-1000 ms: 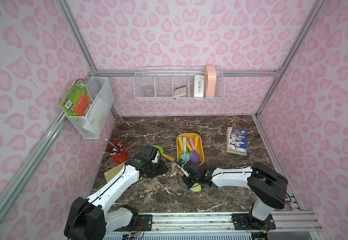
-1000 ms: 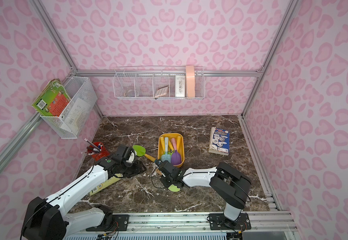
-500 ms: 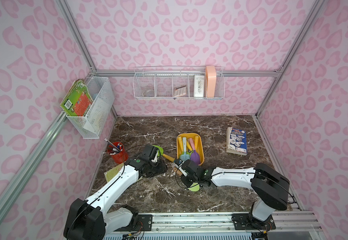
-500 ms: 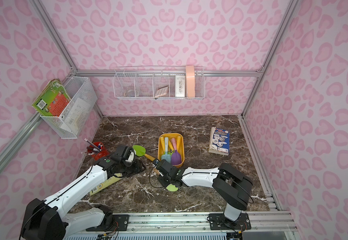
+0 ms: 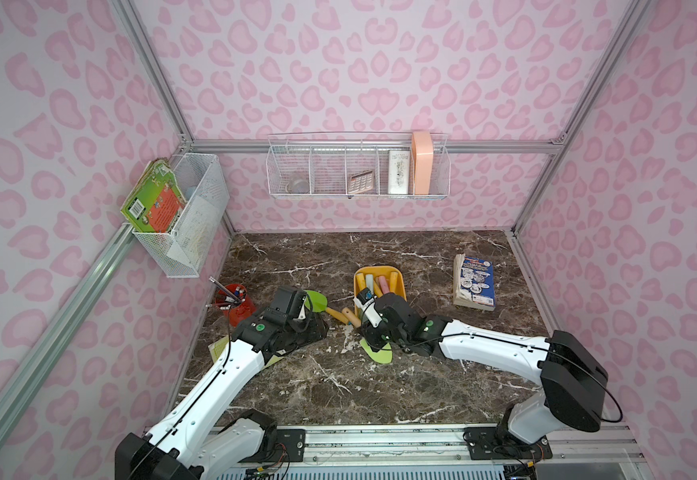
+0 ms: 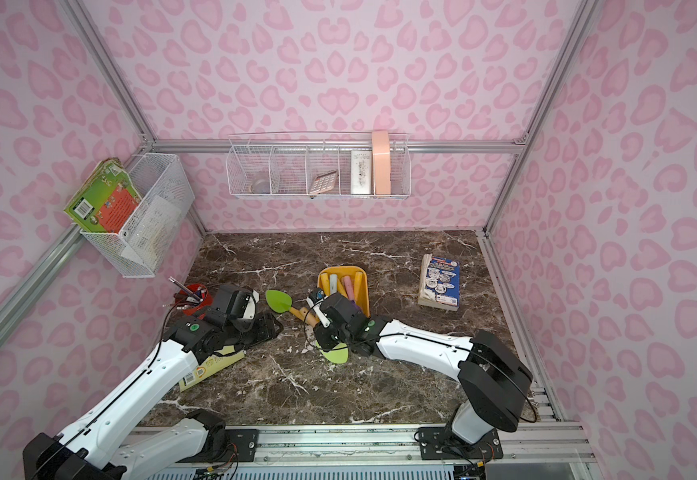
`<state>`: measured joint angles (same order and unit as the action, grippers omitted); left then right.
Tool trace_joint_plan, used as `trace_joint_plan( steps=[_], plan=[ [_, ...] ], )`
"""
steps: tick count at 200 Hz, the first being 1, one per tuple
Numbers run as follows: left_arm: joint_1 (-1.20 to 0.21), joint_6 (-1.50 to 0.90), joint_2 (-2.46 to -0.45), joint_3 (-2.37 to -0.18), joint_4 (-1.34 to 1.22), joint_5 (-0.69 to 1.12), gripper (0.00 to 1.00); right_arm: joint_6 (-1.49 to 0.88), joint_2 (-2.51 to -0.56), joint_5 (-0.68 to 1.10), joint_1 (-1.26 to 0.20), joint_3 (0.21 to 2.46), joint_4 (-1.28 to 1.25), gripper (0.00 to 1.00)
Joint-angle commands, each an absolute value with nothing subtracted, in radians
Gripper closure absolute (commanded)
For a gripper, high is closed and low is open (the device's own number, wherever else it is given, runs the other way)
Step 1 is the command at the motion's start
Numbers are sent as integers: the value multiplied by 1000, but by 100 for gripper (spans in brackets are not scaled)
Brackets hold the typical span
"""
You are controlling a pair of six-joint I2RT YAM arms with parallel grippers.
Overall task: Put the shovel into the storage box
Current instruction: Pick up the shovel from the center of the board, then place the shovel in the storage box.
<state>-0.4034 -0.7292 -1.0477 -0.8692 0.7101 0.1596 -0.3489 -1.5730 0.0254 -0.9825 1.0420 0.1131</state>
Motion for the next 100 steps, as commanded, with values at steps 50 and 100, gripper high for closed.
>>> trace_joint_plan(
  steps=[50,100],
  plan=[
    [-402,-729,-1099,-870,681,202,43,-512,-1599,52,-833,1164,171,94],
    [-403,-734,-1107,-857,672,208,43,-573,-1680,24,-742,1227,183,94]
  ],
)
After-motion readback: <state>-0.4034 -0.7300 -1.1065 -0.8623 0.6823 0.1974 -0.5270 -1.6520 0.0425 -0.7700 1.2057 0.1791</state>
